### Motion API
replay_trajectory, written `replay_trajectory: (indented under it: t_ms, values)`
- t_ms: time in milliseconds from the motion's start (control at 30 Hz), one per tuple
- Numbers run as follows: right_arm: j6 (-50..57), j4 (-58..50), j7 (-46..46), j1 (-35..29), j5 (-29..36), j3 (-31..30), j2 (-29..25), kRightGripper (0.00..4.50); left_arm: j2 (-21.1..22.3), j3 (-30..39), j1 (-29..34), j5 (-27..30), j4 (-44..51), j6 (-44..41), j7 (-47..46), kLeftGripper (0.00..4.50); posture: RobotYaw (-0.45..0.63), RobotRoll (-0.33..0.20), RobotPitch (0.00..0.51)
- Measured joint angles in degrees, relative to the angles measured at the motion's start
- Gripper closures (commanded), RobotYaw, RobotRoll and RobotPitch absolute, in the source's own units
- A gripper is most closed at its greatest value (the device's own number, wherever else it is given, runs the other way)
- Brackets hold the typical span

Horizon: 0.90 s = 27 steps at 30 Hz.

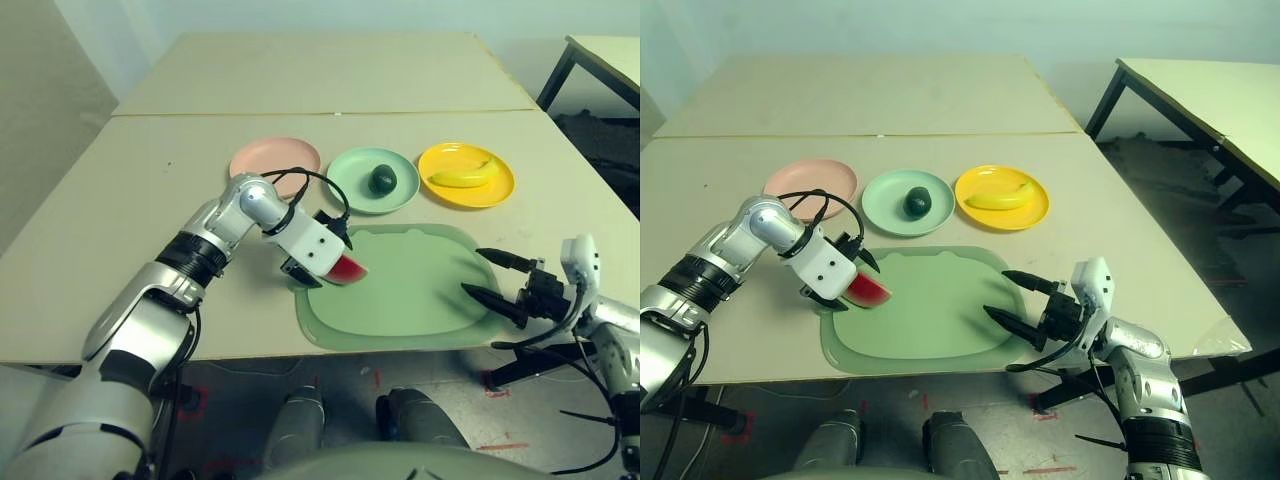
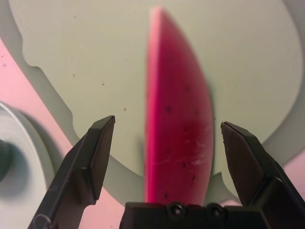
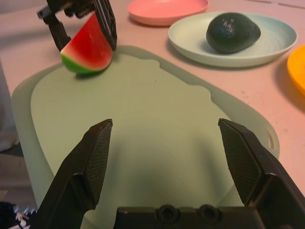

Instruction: Place the fruits into color-matched plates.

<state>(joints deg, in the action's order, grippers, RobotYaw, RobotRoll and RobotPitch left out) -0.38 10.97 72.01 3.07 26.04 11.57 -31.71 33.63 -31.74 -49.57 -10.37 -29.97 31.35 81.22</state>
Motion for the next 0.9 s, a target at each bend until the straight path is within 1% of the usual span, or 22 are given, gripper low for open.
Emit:
replay_trajectory:
  t_ms: [100,133,233,367,400,767,900]
  values:
    - [0.1,-0.33,-0.2,-0.24,0.04,-0.24,0.02,0.03,-0.62,0.17,0.0,-0.69,-0.08,-0.75,-0.84,0.0,-0.04,0.0,0.065]
    - [0.1,-0.35,-0.29,-0.3,0.05,-0.34,0.02,0.01,-0.78,0.19,0.0,-0.74,-0.08,-1.09,-0.91,0.18,-0.04,0.0,0.064]
    - [0.17,-0.39,-0.44,-0.4,0.11,-0.6,0.03,0.0,-0.93,0.17,0.27,-0.79,-0.08,-1.94,-0.75,0.85,-0.04,0.0,0.063]
    - [0.2,-0.41,-0.68,-0.39,0.34,-0.73,0.03,0.0,-0.8,0.2,0.8,-0.74,-0.05,-2.79,-0.18,2.16,-0.04,0.0,0.064]
    - [0.21,-0.44,-0.78,-0.39,0.4,-0.75,0.03,0.0,-0.78,0.21,0.81,-0.65,-0.05,-2.94,-0.06,2.3,-0.04,0.0,0.065]
    - [0.88,-1.46,-1.99,-0.37,0.83,-1.24,0.7,0.0,0.5,1.33,1.6,0.03,0.32,-4.58,2.55,2.3,-0.04,0.0,0.064]
    - [0.97,-1.63,-2.43,-0.36,0.84,-1.37,1.04,0.0,0.98,1.82,1.55,1.39,0.76,-6.15,3.95,2.3,-0.04,0.0,0.065]
